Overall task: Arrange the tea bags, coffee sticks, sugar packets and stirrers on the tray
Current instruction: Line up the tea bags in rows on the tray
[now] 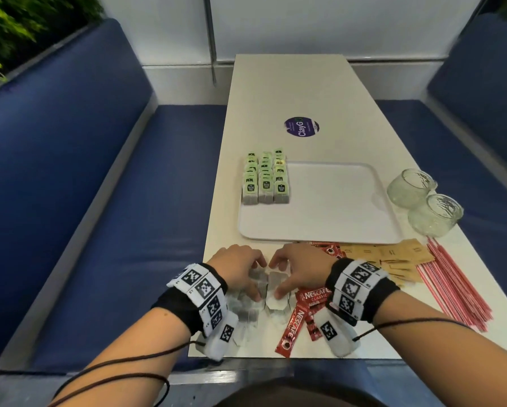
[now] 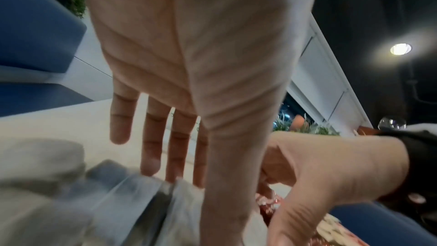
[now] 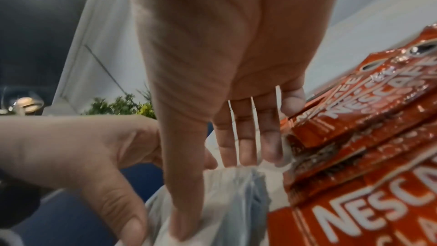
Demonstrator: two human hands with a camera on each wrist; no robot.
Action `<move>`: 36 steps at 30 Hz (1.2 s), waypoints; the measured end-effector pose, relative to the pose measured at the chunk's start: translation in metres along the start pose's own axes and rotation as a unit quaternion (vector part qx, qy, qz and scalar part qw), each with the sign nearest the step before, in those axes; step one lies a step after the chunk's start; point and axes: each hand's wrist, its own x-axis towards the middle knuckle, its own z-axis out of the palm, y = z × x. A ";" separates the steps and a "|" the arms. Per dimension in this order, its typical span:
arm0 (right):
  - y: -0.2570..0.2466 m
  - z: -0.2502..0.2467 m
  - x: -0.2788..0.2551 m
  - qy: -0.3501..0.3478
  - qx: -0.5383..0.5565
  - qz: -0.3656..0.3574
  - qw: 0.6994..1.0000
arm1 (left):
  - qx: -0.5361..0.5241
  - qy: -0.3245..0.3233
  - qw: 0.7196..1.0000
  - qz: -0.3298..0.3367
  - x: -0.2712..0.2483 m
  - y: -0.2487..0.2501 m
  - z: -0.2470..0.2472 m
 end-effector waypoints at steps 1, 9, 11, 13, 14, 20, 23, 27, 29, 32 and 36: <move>-0.002 0.002 0.000 -0.003 -0.012 0.003 1.000 | 0.020 0.008 1.000 0.006 -0.001 0.001 0.001; -0.007 0.002 0.001 -0.022 -0.004 0.030 0.999 | 0.075 0.041 0.996 0.011 0.003 0.011 0.006; -0.006 -0.001 0.000 -0.009 0.002 0.023 1.000 | 0.055 0.046 0.997 0.012 0.004 0.011 0.004; -0.003 -0.004 -0.001 0.010 0.017 0.010 1.000 | 0.022 0.039 0.999 0.009 0.005 0.010 0.003; -0.001 -0.005 -0.002 0.018 0.024 0.006 1.000 | 0.005 0.034 0.999 0.008 0.005 0.009 0.002; 0.010 -0.021 -0.007 0.057 0.071 0.001 0.996 | -0.106 0.047 0.993 0.001 0.001 0.006 -0.012; 0.018 -0.033 -0.010 0.077 0.113 0.008 0.991 | -0.205 0.046 0.978 -0.019 -0.001 0.002 -0.021; 0.025 -0.044 -0.011 0.112 0.153 0.017 0.982 | -0.324 0.045 0.943 -0.061 0.002 -0.005 -0.022; 0.024 -0.047 -0.010 0.123 0.211 0.018 0.970 | -0.423 0.057 0.899 -0.094 0.006 -0.007 -0.015; 0.012 -0.044 -0.006 0.132 0.368 0.004 0.920 | -0.522 0.086 0.845 -0.080 0.012 0.000 -0.003; -0.002 -0.035 0.007 0.163 0.430 -0.012 0.888 | -0.608 0.084 0.789 -0.008 0.014 0.026 0.006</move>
